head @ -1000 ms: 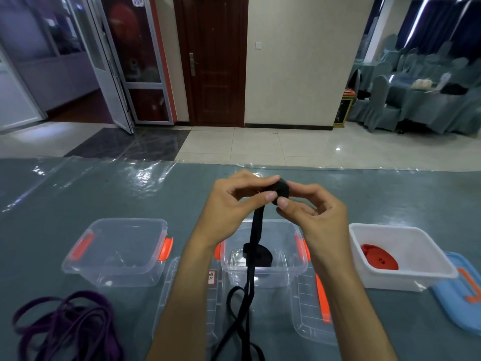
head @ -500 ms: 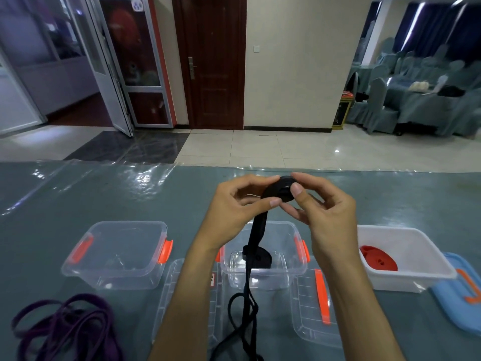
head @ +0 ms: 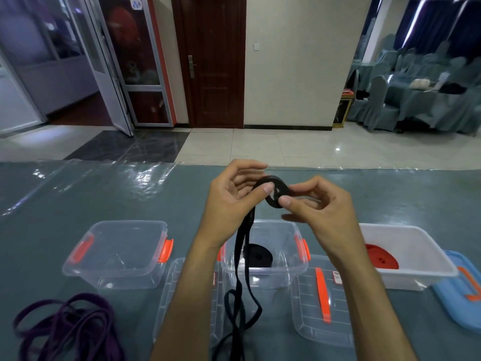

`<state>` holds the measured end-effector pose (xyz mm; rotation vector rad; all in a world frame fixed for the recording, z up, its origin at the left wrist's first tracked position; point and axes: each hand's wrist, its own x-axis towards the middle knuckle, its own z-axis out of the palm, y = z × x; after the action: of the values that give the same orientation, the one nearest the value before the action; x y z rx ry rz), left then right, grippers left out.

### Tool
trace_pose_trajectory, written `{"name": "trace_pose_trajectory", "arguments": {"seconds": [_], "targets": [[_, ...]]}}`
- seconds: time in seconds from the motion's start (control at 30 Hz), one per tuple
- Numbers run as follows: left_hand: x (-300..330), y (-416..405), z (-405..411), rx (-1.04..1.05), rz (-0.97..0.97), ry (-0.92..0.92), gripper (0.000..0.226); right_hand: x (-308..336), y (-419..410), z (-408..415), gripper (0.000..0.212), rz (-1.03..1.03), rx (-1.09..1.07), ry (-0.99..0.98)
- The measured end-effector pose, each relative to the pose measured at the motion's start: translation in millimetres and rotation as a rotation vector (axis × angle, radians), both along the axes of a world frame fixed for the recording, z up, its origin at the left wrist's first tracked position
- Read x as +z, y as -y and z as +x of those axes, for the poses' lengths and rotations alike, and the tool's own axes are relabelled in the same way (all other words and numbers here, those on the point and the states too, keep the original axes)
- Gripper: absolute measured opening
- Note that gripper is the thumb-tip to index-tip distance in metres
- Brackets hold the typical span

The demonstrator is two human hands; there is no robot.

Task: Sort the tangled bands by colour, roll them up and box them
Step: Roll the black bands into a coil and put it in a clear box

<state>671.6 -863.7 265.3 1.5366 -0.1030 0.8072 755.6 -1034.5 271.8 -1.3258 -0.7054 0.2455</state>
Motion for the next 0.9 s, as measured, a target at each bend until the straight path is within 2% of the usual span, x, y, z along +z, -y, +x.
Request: {"name": "trace_pose_trajectory", "arguments": {"seconds": [0.07, 0.17, 0.3, 0.43, 0.53, 0.67, 0.8, 0.9], "targets": [[0.3, 1.1, 2.0, 0.022, -0.022, 0.016, 0.027, -2.1, -0.6, 0.0, 0.028, -0.023, 0.009, -0.009], [-3.5, 3.0, 6.9, -0.003, 0.008, 0.015, 0.023, -4.4, -2.5, -1.1, 0.032, 0.072, -0.016, -0.047], [-5.2, 2.0, 8.5, -0.081, 0.032, -0.054, 0.038, -6.8, -2.9, -1.1, 0.025, 0.163, -0.045, -0.048], [-4.1, -0.9, 6.0, -0.086, 0.064, -0.059, 0.033, -4.9, -1.9, 0.0, 0.025, 0.086, -0.012, -0.038], [-2.4, 3.4, 7.4, -0.013, 0.074, -0.077, 0.031, -1.4, -2.0, 0.7, 0.031, 0.032, -0.109, 0.023], [-0.5, 6.0, 7.7, 0.032, 0.058, -0.056, 0.029, 0.9, -4.3, -1.5, 0.018, 0.03, -0.167, 0.092], [1.0, 5.2, 4.7, 0.033, 0.059, -0.031, 0.027, -1.5, -4.5, -3.7, 0.021, -0.05, -0.255, 0.125], [4.9, 4.0, 3.6, 0.015, 0.121, -0.025, 0.027, -2.0, -4.2, -8.2, 0.021, 0.016, -0.238, 0.119]]}}
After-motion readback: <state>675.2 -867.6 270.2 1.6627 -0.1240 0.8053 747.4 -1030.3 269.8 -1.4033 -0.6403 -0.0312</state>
